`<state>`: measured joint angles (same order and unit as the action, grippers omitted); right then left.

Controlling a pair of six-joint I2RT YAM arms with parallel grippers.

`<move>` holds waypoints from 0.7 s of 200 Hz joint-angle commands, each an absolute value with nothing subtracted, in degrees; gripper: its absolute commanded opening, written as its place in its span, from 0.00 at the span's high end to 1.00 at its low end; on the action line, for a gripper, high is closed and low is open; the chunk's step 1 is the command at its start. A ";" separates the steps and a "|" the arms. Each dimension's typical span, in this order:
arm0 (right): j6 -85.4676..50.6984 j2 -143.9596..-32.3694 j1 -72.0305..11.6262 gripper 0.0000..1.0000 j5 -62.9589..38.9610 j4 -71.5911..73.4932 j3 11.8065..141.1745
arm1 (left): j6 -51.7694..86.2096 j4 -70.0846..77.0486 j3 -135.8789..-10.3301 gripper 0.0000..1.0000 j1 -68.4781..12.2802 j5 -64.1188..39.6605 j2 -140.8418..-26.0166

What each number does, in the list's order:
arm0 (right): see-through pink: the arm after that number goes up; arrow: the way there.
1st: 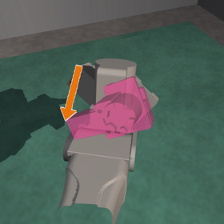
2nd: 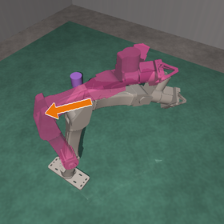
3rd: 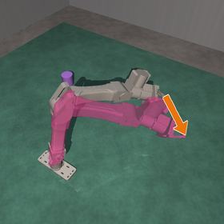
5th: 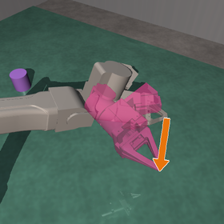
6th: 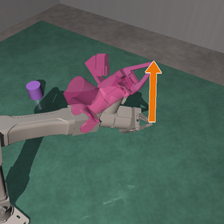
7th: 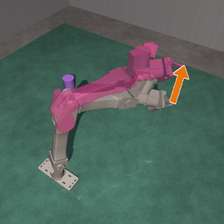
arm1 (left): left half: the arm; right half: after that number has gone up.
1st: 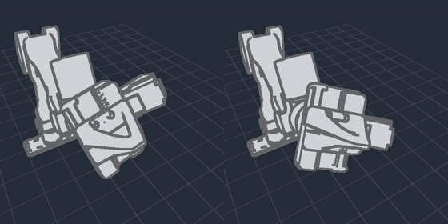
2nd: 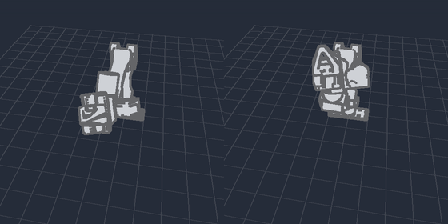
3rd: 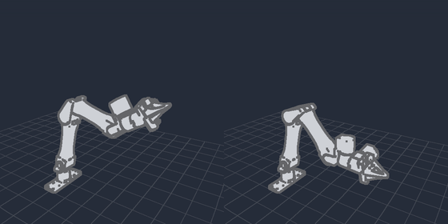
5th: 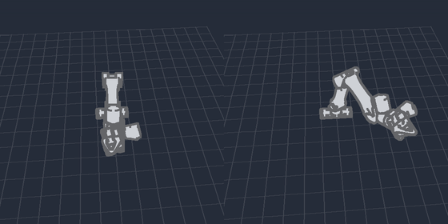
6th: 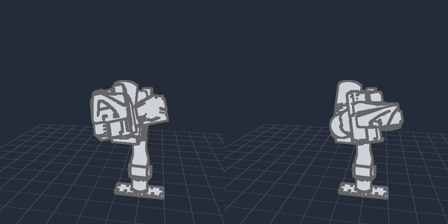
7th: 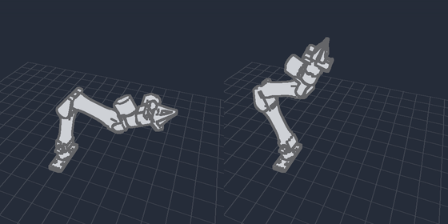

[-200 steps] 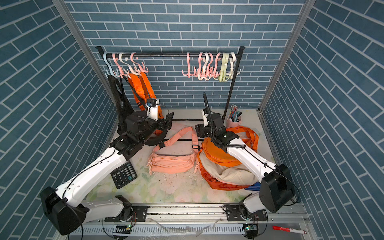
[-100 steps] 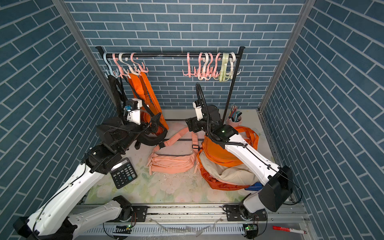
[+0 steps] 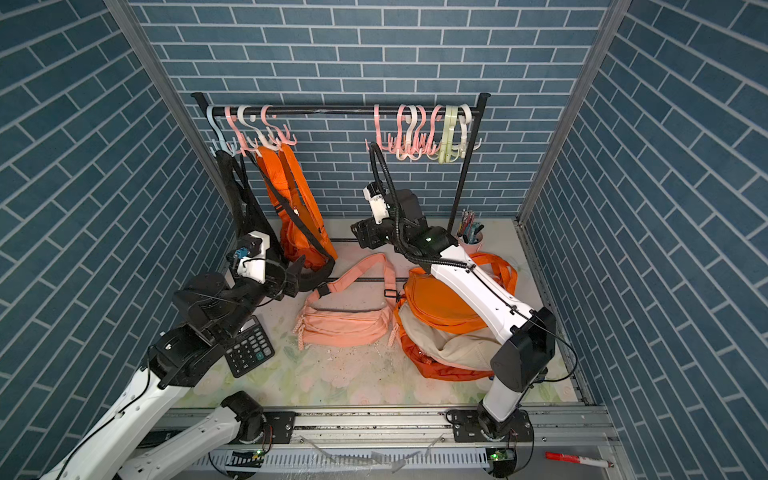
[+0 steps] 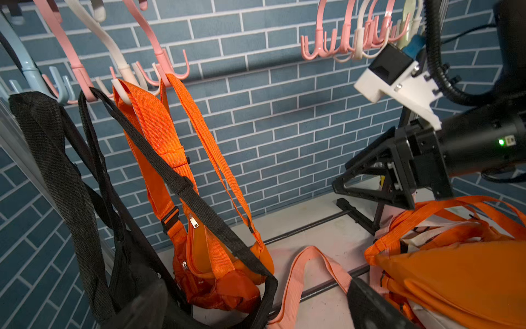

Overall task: Take the bag off the hook
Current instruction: Pick up the bag from the hook.

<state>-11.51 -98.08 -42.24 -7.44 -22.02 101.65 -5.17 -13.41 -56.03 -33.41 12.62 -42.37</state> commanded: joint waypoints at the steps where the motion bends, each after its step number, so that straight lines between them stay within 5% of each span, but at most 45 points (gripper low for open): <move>1: -9.43 -100.95 -42.76 0.23 -10.85 -24.31 106.52 | -6.03 -14.09 -55.00 0.01 -33.42 13.18 -40.50; 140: -7.82 -119.22 -44.37 0.30 -18.26 -27.37 131.20 | -3.74 -13.59 -50.63 0.01 -33.40 10.14 -39.13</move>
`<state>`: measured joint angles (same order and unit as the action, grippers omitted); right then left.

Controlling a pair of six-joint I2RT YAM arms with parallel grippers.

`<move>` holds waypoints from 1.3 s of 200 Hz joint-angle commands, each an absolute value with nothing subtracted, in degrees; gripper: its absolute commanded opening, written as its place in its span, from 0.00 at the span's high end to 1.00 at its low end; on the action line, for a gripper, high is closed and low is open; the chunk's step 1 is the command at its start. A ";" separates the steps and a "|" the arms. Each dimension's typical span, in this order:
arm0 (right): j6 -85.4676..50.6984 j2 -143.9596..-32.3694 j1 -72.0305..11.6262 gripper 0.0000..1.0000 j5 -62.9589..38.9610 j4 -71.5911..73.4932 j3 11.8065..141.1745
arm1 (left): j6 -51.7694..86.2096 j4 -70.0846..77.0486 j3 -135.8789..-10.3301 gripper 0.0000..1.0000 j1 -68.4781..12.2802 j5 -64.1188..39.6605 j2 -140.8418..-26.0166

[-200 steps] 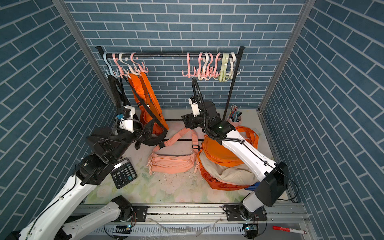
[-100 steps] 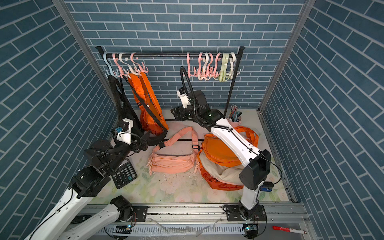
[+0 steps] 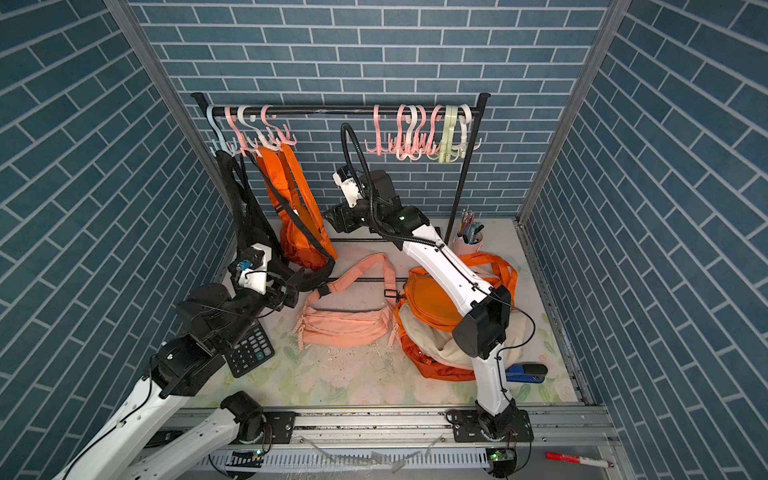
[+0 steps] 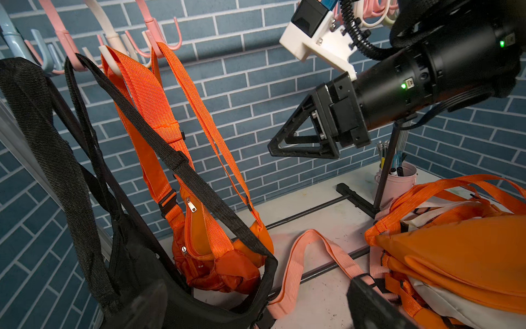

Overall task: Take the bag off the hook
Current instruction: Pick up the bag from the hook.

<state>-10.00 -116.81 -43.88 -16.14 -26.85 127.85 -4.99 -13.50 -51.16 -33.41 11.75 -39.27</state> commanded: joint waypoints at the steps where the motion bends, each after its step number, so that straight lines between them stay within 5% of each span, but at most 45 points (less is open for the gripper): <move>1: -7.82 -119.29 -44.38 0.30 -18.32 -27.31 131.30 | -3.67 -13.61 -50.63 0.01 -33.36 10.12 -39.16; 179: -12.79 -135.30 -45.18 0.31 -22.90 -18.10 145.10 | -5.37 -13.93 -49.92 0.01 -32.88 10.47 -38.24; 240: -13.89 -136.61 -45.26 0.54 -20.02 -14.84 146.26 | -5.41 -13.98 -50.03 0.01 -32.87 9.93 -38.04; 260: -13.93 -136.85 -45.22 0.70 -18.84 -14.08 146.25 | -5.49 -14.02 -49.95 0.01 -32.89 9.93 -37.93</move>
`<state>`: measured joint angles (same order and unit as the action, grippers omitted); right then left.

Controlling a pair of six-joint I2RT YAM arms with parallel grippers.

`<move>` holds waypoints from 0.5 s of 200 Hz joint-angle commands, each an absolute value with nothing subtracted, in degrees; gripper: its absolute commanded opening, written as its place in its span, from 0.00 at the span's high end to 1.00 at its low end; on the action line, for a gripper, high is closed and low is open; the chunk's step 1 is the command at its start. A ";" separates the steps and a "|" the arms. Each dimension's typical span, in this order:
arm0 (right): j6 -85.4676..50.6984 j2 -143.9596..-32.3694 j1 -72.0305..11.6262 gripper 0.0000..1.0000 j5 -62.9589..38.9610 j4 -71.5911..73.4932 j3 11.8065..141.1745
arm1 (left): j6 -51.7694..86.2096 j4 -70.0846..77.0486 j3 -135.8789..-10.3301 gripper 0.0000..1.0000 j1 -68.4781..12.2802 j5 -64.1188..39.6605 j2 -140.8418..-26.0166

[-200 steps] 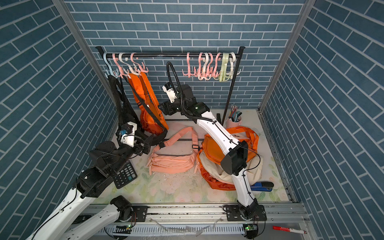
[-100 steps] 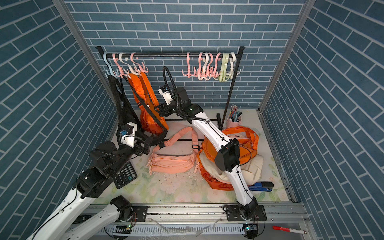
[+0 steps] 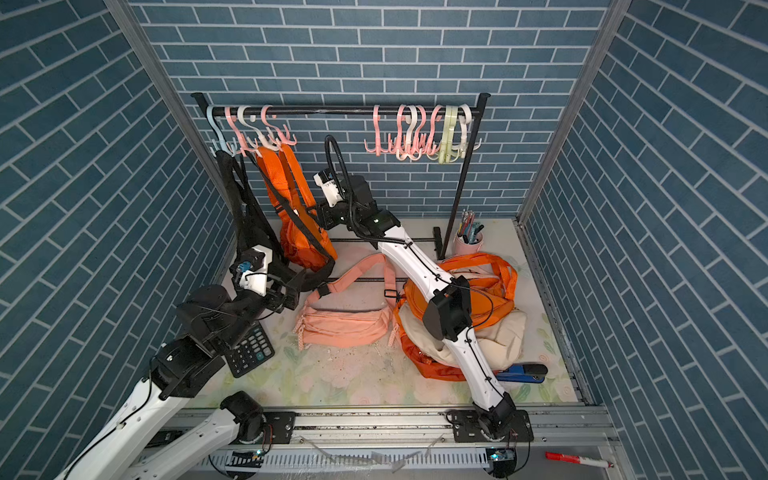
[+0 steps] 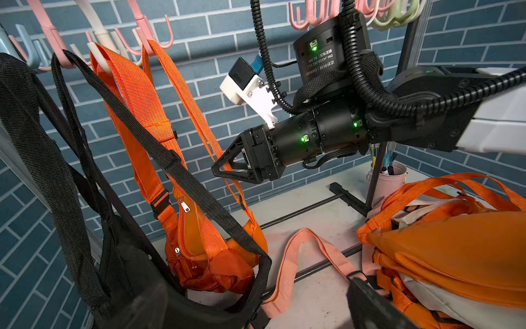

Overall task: Take the bag off the hook
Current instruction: Pick up the bag from the hook.

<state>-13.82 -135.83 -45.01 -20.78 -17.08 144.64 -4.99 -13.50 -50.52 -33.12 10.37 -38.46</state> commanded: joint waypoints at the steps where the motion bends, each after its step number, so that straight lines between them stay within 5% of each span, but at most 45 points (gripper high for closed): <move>1: -13.91 -136.85 -45.24 0.71 -18.74 -14.07 146.25 | -5.52 -14.00 -49.98 0.01 -32.88 9.93 -37.90; 31: -13.89 -136.67 -45.30 1.00 -17.98 -14.00 146.01 | -5.60 -14.00 -49.89 0.01 -32.87 10.11 -37.87; 100: -11.70 -131.53 -45.18 1.00 -16.11 -13.72 140.12 | -6.06 -13.99 -49.75 0.01 -32.90 10.64 -38.00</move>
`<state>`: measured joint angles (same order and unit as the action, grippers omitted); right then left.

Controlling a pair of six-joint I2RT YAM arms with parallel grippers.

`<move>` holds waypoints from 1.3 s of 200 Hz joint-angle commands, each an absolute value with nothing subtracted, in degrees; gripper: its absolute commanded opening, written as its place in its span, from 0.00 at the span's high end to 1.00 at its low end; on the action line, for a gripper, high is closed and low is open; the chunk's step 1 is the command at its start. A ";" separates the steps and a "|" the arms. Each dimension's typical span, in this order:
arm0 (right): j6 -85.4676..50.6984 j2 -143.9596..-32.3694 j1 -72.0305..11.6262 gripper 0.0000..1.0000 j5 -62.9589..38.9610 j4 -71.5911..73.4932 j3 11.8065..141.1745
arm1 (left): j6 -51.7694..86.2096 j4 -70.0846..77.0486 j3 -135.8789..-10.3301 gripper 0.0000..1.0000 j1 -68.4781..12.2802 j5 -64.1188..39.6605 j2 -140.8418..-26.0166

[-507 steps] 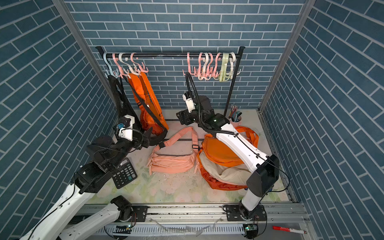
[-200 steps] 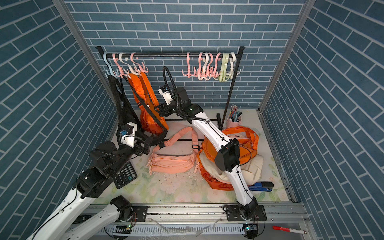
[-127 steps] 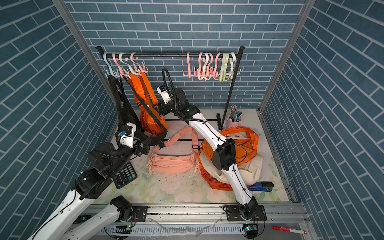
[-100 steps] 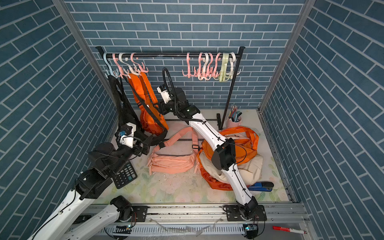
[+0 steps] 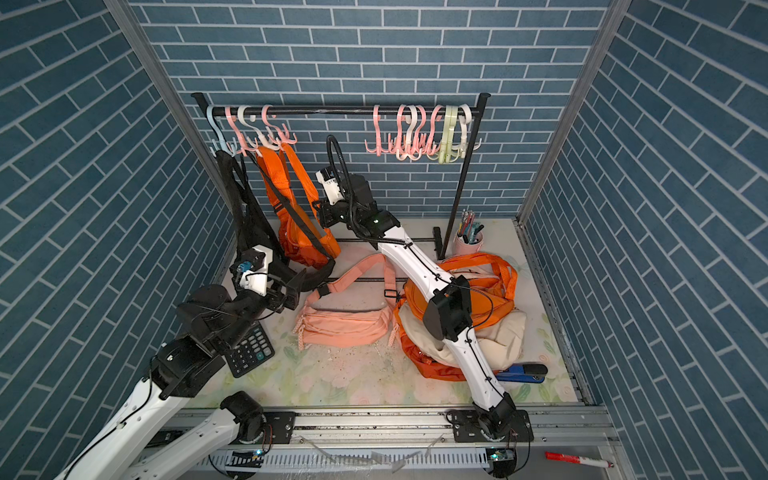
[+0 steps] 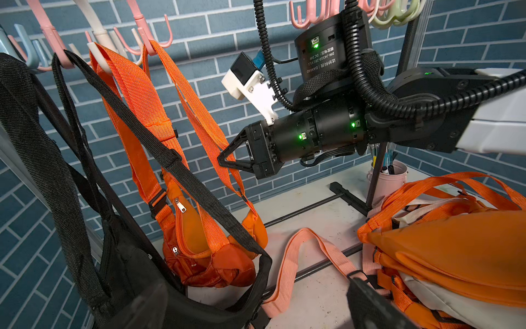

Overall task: Take the bag off the hook
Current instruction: Pick up the bag from the hook.

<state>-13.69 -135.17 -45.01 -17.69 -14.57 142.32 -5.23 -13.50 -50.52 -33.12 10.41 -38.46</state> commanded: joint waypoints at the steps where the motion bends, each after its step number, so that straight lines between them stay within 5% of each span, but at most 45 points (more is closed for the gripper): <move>1: -11.61 -131.38 -45.18 1.00 -16.10 -13.71 139.98 | -6.11 -13.98 -49.75 0.01 -32.93 10.68 -37.94; 260: -8.99 -97.17 -38.60 1.00 -10.53 -5.71 97.12 | -6.90 -10.52 -56.94 0.01 -31.49 10.46 -50.91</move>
<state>-11.46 -101.47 -39.31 -10.72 -7.57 99.00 -7.25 -12.19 -52.56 -32.62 11.75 -49.06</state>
